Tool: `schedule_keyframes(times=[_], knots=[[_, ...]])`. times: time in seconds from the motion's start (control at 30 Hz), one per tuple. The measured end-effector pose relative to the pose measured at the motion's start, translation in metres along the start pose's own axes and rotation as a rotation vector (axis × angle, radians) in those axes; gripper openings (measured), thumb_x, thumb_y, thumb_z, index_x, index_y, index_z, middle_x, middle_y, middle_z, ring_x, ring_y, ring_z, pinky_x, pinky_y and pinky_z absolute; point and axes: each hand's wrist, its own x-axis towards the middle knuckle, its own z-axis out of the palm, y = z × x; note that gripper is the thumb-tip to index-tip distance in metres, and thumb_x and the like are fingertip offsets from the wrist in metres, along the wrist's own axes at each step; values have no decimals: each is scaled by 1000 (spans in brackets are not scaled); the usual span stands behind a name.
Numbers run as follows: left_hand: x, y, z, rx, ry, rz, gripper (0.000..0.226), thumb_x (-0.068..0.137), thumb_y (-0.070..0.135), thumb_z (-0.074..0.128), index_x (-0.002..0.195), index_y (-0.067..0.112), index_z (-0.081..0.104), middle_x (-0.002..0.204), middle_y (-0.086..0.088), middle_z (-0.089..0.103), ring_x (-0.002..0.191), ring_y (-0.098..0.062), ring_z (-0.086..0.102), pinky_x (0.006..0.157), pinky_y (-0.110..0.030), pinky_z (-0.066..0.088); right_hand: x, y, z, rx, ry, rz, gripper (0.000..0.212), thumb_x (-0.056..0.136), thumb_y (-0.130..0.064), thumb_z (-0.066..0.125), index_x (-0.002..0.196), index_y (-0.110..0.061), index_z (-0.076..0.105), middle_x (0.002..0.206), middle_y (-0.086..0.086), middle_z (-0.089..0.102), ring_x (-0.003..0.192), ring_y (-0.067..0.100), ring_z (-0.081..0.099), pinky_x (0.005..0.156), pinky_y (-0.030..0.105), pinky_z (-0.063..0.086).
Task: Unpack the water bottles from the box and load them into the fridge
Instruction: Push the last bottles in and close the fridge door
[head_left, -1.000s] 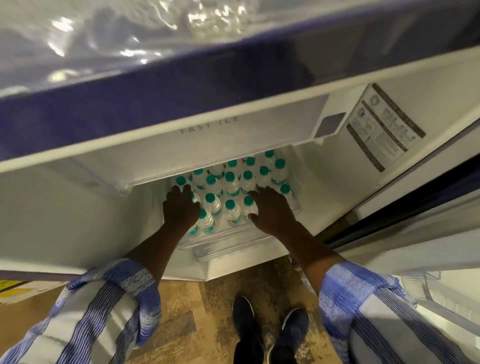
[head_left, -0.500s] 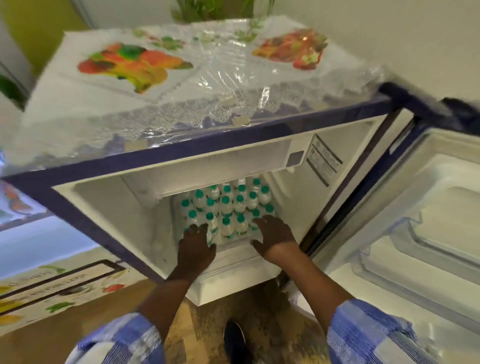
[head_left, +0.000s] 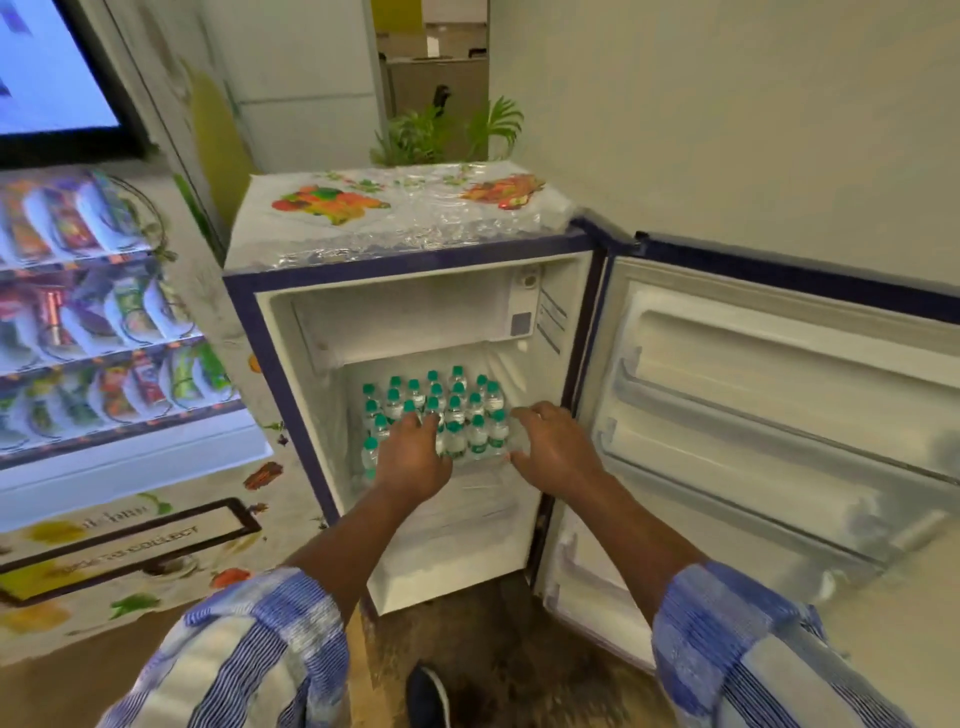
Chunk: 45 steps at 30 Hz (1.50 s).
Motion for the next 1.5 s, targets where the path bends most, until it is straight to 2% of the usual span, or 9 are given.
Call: schedule_keyframes(times=[0.2,0.33,0.47,0.57,0.67,0.87,1.03,1.23,1.5], knots=[[-24,44,-34,36,25,60,68,87,43,65,145,16,42,136,-15,49,123,-33,48,100,-44,47,-24,10,-84,-99,188,10,64,87,-43,66,143,-20,47,138,11,52,123,30,50,101,43,43],[-26,58,-47,34,43,96,66,86,42,65,143,17,44,129,-14,52,118,-32,50,95,-44,49,-20,37,-140,-211,391,103,62,85,-45,67,139,-19,50,134,12,55,119,32,52,98,43,43],[-27,63,-53,44,45,104,62,85,42,66,139,18,47,127,-12,52,116,-30,51,93,-45,50,-14,78,-187,-306,540,207,66,83,-44,67,140,-14,49,135,21,50,124,41,47,104,51,39],[-30,63,-56,59,48,108,62,85,43,66,139,18,47,126,-12,53,115,-29,51,93,-43,50,-13,108,-206,-364,495,300,76,81,-48,69,144,-16,40,147,23,37,135,43,34,109,57,30],[-35,62,-53,78,32,102,63,87,44,64,141,18,45,127,-12,53,116,-30,51,95,-43,49,-18,132,-213,-411,354,395,86,82,-55,66,151,-20,27,158,22,20,144,45,18,113,61,20],[-43,61,-48,92,4,89,63,88,45,62,142,19,43,134,-10,50,120,-29,49,98,-42,47,-22,157,-221,-396,204,468,101,82,-63,64,157,-25,8,163,19,0,149,44,1,116,66,7],[-47,61,-46,77,13,83,57,88,45,63,137,20,47,130,-8,53,116,-27,51,96,-40,49,-20,164,-223,-382,137,485,105,81,-65,64,157,-25,4,164,16,-3,149,43,-1,115,67,6],[-51,63,-47,67,19,76,57,88,43,64,137,21,47,131,-8,53,117,-26,51,97,-39,48,-19,161,-224,-380,144,481,105,78,-65,69,156,-23,11,162,17,8,147,44,8,114,68,13],[-58,71,-44,85,-7,59,63,89,45,62,143,22,42,137,-8,49,123,-26,48,101,-40,47,-24,155,-226,-463,99,461,111,74,-68,69,155,-20,10,160,21,14,144,46,16,113,67,19]])
